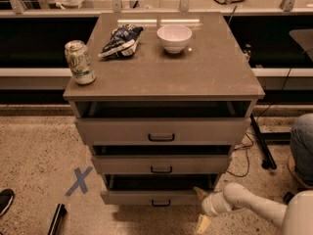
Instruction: Open bottom drawer
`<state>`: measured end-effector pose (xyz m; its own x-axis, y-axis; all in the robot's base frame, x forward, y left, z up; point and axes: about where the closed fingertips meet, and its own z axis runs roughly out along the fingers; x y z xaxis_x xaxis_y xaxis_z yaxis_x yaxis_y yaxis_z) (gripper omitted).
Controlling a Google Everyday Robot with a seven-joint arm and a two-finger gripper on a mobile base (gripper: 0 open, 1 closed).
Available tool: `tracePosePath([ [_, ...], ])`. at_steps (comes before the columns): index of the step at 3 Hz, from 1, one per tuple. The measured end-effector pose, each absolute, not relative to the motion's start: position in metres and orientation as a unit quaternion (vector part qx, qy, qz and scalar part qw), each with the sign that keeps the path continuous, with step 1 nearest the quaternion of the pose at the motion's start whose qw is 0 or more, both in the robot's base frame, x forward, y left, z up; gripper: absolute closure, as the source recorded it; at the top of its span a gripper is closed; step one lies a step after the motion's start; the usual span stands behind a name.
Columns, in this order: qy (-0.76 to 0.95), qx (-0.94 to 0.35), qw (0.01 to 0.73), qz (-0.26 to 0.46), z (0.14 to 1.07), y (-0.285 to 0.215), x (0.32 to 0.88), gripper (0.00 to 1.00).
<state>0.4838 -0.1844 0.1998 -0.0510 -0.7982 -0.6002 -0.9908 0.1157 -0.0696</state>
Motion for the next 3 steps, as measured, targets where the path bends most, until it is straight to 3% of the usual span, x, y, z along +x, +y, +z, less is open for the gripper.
tracePosePath([
  [2,0.693,-0.655,0.237,0.183,0.198,-0.173,0.485,0.00],
  [3,0.694,-0.663,0.215,0.182,0.184,-0.166,0.493,0.16],
])
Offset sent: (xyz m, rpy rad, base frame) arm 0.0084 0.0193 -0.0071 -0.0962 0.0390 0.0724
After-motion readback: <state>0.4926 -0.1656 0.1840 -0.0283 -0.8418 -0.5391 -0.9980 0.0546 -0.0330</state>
